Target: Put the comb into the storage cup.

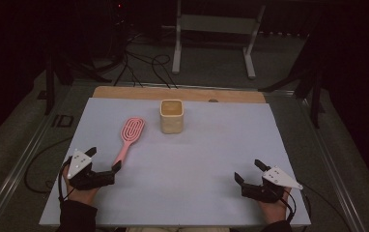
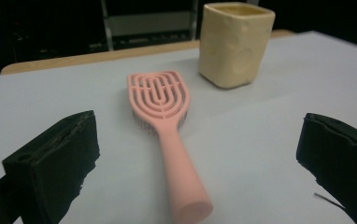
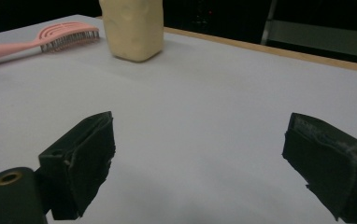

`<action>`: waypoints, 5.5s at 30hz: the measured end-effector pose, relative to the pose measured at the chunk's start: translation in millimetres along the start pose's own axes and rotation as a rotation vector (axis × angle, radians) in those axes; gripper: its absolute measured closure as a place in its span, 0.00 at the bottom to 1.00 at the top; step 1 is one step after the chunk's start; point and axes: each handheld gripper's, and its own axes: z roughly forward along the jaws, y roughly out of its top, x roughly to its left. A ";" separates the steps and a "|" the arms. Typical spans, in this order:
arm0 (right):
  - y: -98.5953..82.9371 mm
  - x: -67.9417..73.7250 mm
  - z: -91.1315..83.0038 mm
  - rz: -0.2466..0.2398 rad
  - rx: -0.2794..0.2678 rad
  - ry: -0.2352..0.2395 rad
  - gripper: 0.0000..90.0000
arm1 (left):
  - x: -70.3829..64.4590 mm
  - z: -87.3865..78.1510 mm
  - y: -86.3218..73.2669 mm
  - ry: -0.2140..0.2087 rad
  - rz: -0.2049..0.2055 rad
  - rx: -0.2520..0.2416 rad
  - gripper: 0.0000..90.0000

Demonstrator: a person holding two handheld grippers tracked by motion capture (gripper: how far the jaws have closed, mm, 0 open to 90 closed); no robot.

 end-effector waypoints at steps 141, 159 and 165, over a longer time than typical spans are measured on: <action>0.2 1.2 7.5 -0.020 0.022 0.014 0.10 | 12.7 171.8 59.2 0.037 -0.042 0.999 0.76; 0.0 0.9 7.6 -0.018 0.025 0.015 0.10 | 12.4 170.0 60.7 0.038 -0.025 0.988 0.79; 0.0 0.8 7.6 -0.017 0.026 0.014 0.10 | 11.5 169.1 61.7 0.051 -0.020 0.969 0.79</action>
